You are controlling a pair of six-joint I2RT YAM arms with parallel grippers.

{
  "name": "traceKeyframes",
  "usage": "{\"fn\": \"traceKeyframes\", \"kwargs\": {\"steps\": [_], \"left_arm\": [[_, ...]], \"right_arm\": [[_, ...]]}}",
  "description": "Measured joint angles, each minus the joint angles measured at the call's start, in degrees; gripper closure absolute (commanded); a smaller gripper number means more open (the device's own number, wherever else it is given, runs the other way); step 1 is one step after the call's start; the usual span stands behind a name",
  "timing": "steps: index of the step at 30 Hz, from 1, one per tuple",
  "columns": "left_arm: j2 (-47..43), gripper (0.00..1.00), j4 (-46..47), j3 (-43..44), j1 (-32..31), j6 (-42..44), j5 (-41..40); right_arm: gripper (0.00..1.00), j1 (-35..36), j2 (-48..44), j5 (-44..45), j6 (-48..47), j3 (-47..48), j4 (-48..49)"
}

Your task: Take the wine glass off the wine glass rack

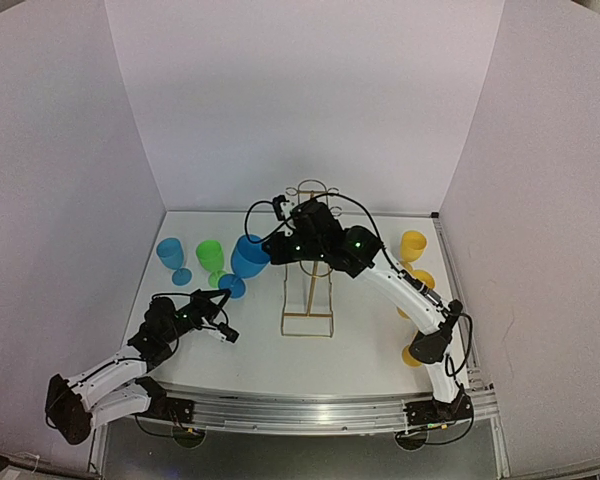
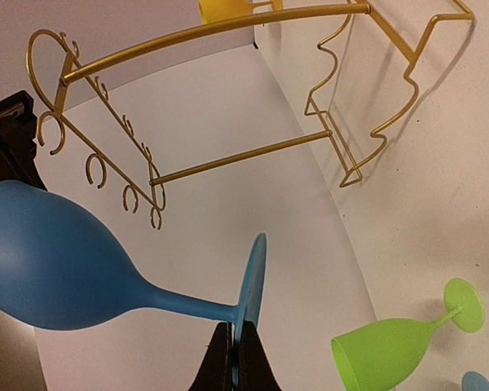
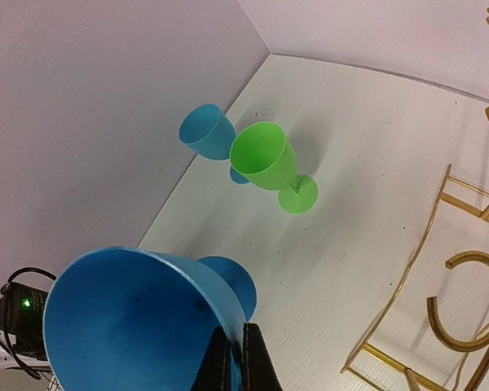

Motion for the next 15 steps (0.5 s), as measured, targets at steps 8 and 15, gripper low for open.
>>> {"fn": "traceKeyframes", "kwargs": {"steps": [8,15], "left_arm": [[-2.02,0.23,-2.36,0.01,-0.02,-1.65,-0.37],[-10.62,0.14,-21.76,4.78,-0.02,-11.69,-0.9]], "right_arm": [[1.0,0.28,0.12,2.03,-0.6,0.02,-0.31],[1.0,1.91,0.12,7.77,-2.13,0.0,-0.43]]}}
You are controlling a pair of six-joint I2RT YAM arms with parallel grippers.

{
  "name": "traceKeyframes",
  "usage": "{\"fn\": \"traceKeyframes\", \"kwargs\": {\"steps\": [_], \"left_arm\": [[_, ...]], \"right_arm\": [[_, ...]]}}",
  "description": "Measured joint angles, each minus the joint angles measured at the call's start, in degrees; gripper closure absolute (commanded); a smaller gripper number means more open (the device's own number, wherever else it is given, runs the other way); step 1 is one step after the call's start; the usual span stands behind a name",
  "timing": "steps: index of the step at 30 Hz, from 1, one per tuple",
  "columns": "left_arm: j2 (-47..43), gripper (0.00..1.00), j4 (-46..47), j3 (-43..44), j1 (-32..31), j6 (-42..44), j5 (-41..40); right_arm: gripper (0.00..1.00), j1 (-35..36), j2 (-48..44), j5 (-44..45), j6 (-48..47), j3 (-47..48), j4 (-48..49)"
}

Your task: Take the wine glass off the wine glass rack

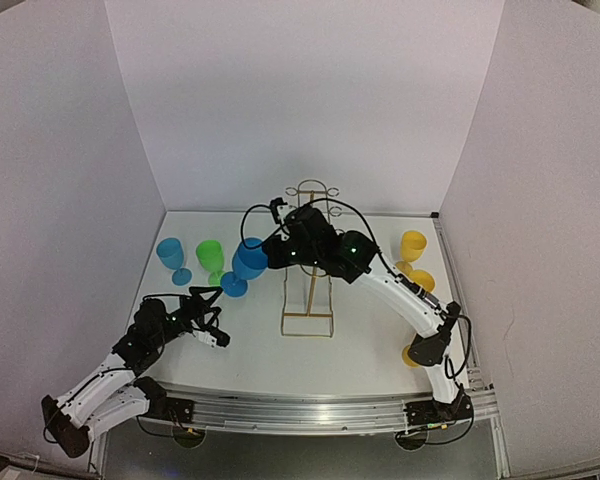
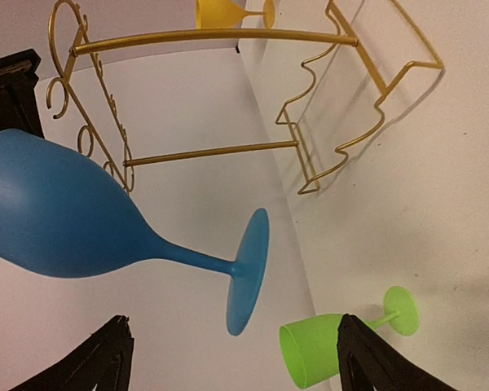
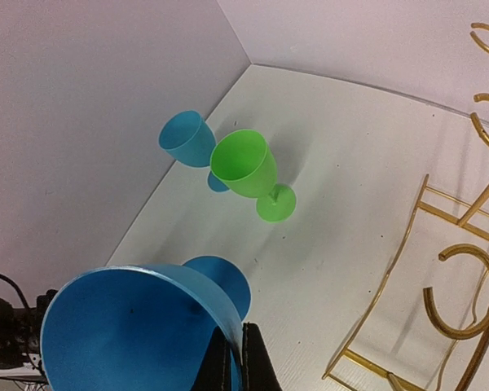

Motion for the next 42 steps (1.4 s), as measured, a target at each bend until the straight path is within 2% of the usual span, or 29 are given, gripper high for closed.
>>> {"fn": "traceKeyframes", "kwargs": {"steps": [2,5,9,12,14,18,23,30,33,37,41,42], "left_arm": [[-1.75,0.19,-9.54,4.84,0.0,-6.1,1.17],[-0.82,0.26,-22.42,16.69,-0.03,-20.46,2.9],[8.93,0.3,-33.19,37.85,-0.11,-48.24,-0.04],[18.27,0.35,-38.28,49.85,-0.01,-65.11,-1.72],[23.02,0.36,-41.1,53.87,0.0,-74.1,-1.75],[29.65,0.4,-48.04,55.67,0.0,-88.02,-2.0],[33.18,0.38,-52.98,55.79,-0.57,-94.64,-4.12],[35.0,0.37,-53.46,56.91,-2.19,-95.61,-8.05],[36.41,0.42,-53.44,58.16,-2.18,-95.75,-9.53],[37.85,0.58,-53.48,59.04,-2.18,-96.61,-11.87],[39.48,0.92,-53.78,59.78,-2.42,-96.55,-13.76],[39.89,0.98,-54.02,60.03,-2.52,-96.59,-13.89]], "right_arm": [[1.0,0.66,0.0,2.17,-0.64,0.0,0.0],[1.0,1.95,0.26,6.79,-1.76,0.01,0.03],[1.0,5.46,1.64,16.31,-3.23,0.22,0.13],[1.0,7.77,3.29,21.05,-4.06,0.22,0.13],[1.0,8.87,4.74,22.75,-4.3,0.36,0.17],[1.0,9.07,6.93,24.72,-4.0,0.63,0.13],[1.0,8.69,7.72,25.31,-3.19,0.69,0.17],[1.0,9.29,8.09,24.95,-2.88,1.16,1.51],[1.0,9.34,8.64,24.72,-2.59,1.8,2.39],[1.0,9.34,9.03,24.44,-2.47,2.1,3.06],[1.0,9.34,9.11,24.31,-2.47,2.1,3.37],[1.0,9.34,9.11,24.25,-2.46,2.1,3.51]]}}
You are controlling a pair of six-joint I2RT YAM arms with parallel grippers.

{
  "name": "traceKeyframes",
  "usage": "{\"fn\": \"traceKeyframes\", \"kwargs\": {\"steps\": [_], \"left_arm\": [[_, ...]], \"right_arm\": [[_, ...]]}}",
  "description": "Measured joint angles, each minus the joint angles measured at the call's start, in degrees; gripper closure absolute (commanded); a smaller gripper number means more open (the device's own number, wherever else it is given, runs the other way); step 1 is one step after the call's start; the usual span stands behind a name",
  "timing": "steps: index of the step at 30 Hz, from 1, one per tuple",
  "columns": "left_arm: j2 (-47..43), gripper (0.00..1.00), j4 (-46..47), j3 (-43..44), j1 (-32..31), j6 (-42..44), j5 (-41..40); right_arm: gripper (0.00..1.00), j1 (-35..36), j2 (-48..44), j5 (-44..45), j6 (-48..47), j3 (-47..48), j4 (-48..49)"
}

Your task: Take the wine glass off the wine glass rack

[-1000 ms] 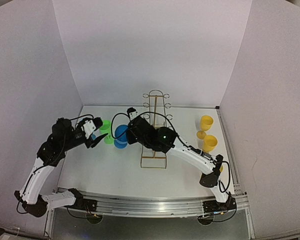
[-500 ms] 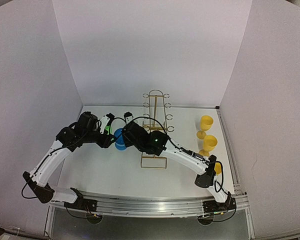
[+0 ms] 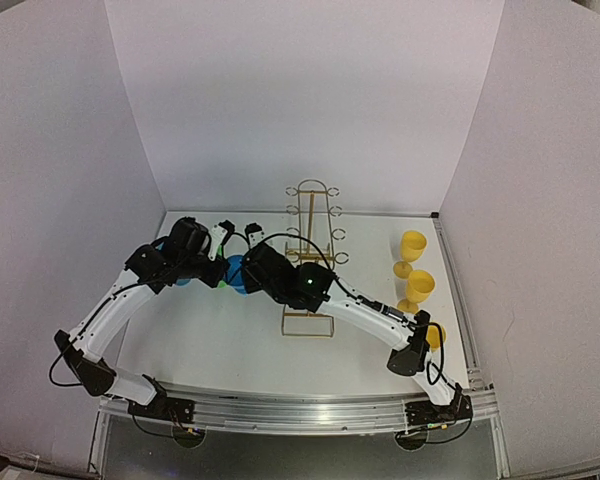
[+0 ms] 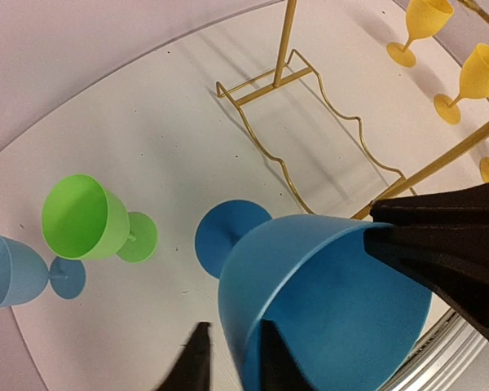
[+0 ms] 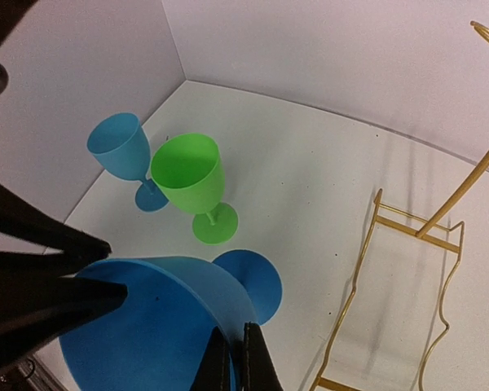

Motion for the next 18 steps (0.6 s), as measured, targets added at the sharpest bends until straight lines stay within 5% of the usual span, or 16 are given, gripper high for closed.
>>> {"fn": "traceKeyframes", "kwargs": {"steps": [9,12,18], "left_arm": [[2.25,1.0,-2.78,2.29,-0.13,-0.3,-1.78],[3.18,1.0,-3.96,3.48,-0.12,-0.35,-2.31],[7.35,1.0,-6.86,7.01,0.41,-0.22,-3.1]], "right_arm": [[0.98,0.34,0.0,-0.29,0.27,0.0,1.8],[0.69,0.26,0.0,-0.71,0.45,-0.04,2.29],[0.55,0.0,-0.09,-1.64,-1.05,-0.04,2.91]]}}
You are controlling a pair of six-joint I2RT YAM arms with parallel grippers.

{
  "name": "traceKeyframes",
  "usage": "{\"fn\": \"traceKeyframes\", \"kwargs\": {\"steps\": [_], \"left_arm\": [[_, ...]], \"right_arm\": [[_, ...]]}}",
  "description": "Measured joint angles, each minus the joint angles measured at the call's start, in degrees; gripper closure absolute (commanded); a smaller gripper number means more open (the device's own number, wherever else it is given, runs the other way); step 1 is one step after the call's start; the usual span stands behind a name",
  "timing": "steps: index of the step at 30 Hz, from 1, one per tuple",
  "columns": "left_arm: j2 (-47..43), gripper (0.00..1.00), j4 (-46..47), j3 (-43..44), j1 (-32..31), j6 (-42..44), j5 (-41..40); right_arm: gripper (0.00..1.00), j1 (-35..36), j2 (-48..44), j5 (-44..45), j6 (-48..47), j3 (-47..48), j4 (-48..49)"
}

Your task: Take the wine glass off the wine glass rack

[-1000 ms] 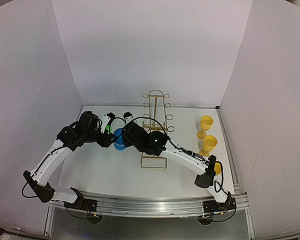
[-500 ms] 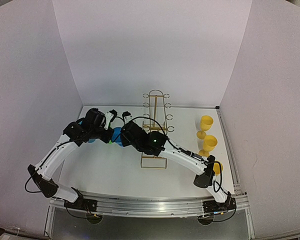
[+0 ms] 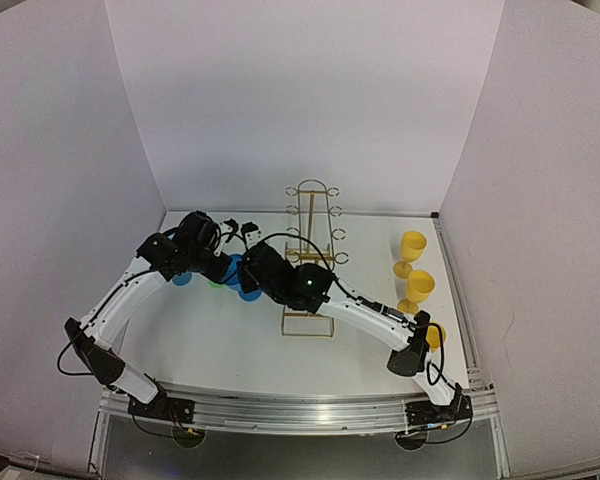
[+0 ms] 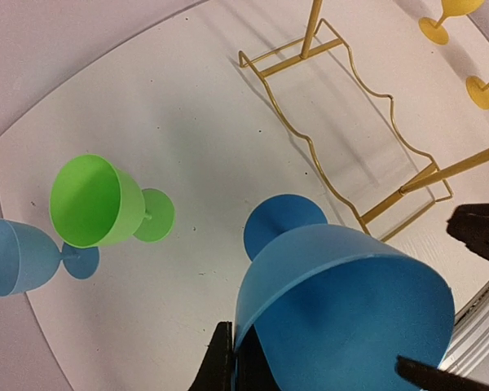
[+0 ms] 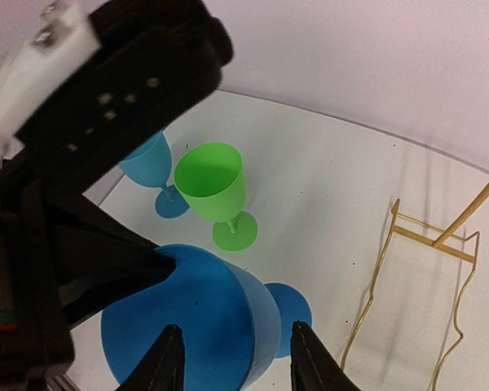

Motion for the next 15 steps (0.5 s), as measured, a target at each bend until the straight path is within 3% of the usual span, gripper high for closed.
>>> {"fn": "traceKeyframes", "kwargs": {"steps": [5,15], "left_arm": [[3.75,1.0,-0.65,3.15,1.97,0.2,-0.11],[15.2,1.0,-1.37,12.27,5.16,0.17,0.1]], "right_arm": [[0.5,0.0,-2.04,1.16,-2.19,-0.38,0.09],[0.47,-0.28,-14.39,12.73,-8.51,-5.29,1.02]]}}
